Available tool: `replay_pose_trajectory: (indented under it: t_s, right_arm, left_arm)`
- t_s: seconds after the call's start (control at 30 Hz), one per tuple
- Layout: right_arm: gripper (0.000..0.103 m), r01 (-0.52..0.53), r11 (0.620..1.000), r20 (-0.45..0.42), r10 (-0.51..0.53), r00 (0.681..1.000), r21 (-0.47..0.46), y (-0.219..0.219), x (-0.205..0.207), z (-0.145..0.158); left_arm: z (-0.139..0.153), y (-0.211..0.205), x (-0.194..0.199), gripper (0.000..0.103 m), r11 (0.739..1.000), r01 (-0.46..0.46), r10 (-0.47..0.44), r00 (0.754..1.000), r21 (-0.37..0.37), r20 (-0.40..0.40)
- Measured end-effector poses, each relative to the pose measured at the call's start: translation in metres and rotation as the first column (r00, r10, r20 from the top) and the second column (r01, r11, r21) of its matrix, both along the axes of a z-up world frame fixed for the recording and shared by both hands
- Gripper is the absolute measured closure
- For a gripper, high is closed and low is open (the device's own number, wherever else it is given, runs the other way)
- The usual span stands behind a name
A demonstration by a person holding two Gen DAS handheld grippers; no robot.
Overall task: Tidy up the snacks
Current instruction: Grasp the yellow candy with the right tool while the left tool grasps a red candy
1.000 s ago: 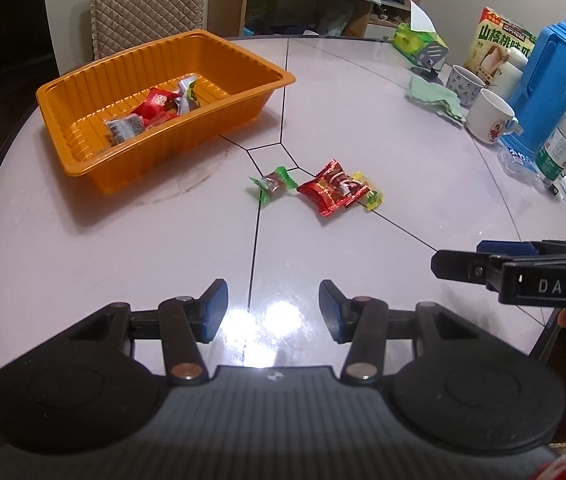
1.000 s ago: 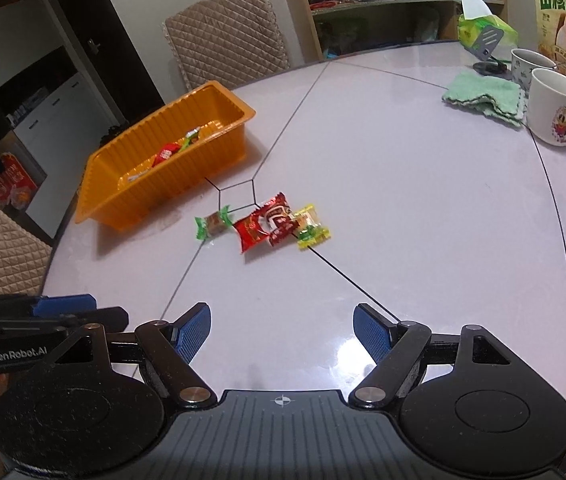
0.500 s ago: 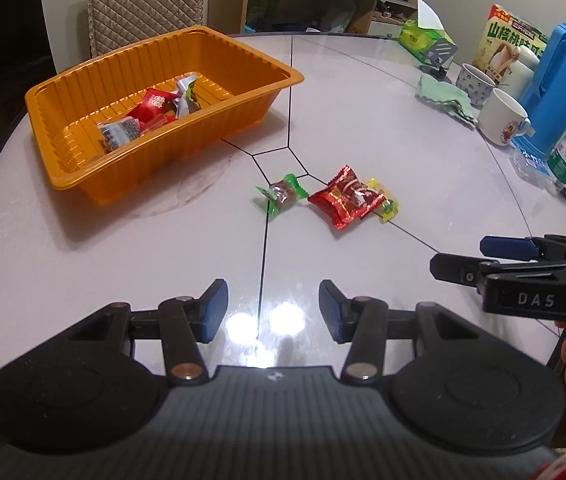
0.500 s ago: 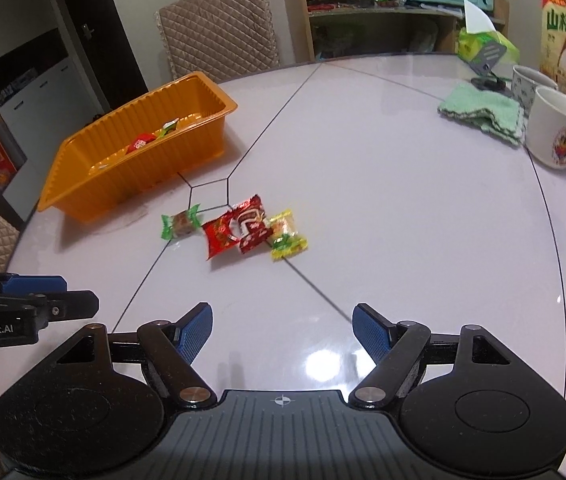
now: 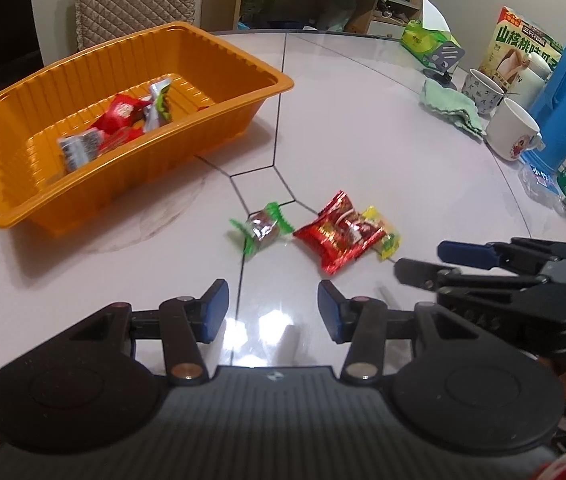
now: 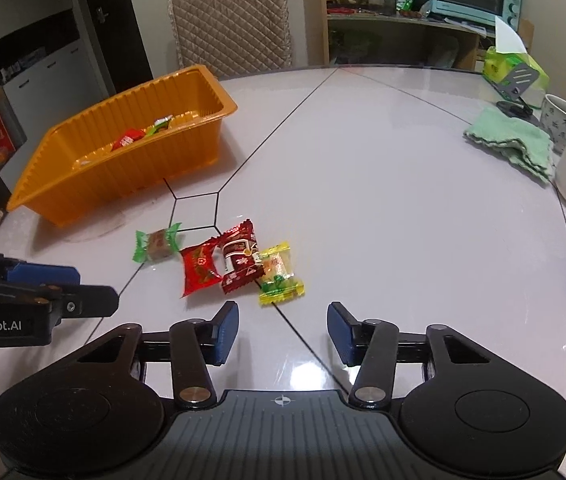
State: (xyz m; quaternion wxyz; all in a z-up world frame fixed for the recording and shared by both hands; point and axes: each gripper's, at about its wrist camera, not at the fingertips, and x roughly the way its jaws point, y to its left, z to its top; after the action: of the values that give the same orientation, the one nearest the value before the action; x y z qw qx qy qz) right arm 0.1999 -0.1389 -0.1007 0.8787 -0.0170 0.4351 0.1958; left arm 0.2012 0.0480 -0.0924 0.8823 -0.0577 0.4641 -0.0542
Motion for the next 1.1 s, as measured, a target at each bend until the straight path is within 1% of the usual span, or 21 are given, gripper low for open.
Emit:
replay_pose_trajectory:
  t_s: [0.23, 0.4, 0.67, 0.77, 0.83, 0.9, 1.1]
  right_arm:
    - [0.056, -0.035, 0.998, 0.004, 0.035, 0.999, -0.044, 0.008, 0.014, -0.012]
    - [0.061, -0.051, 0.997, 0.007, 0.051, 0.999, -0.057, 0.011, 0.023, -0.017]
    - [0.062, -0.068, 0.996, 0.028, 0.070, 0.997, -0.055, 0.013, 0.031, -0.019]
    - [0.062, -0.085, 0.994, 0.045, 0.089, 0.995, -0.071, 0.017, 0.032, -0.020]
    - [0.066, -0.097, 0.992, 0.056, 0.102, 0.993, -0.083, 0.019, 0.032, -0.021]
    - [0.075, -0.105, 0.991, 0.062, 0.110, 0.992, -0.085, 0.020, 0.032, -0.022]
    - [0.076, -0.095, 0.991, 0.065, 0.101, 0.993, -0.095, 0.015, 0.031, -0.022]
  left_arm:
    - [-0.007, -0.005, 0.015, 0.058, 1.000, 0.005, -0.005, 1.000, -0.009, -0.013]
    - [-0.011, -0.005, 0.021, 0.058, 1.000, 0.005, -0.006, 1.000, -0.013, -0.020]
    - [-0.012, -0.004, 0.027, 0.058, 1.000, -0.004, 0.003, 1.000, -0.023, -0.023]
    - [-0.012, -0.004, 0.028, 0.058, 1.000, -0.004, 0.004, 1.000, -0.027, -0.023]
    - [-0.011, -0.005, 0.028, 0.058, 0.999, -0.003, 0.003, 1.000, -0.032, -0.023]
    - [-0.011, -0.006, 0.029, 0.058, 0.999, -0.003, 0.002, 1.000, -0.034, -0.021]
    - [-0.010, -0.013, 0.032, 0.058, 0.999, 0.012, -0.013, 1.000, -0.046, -0.020]
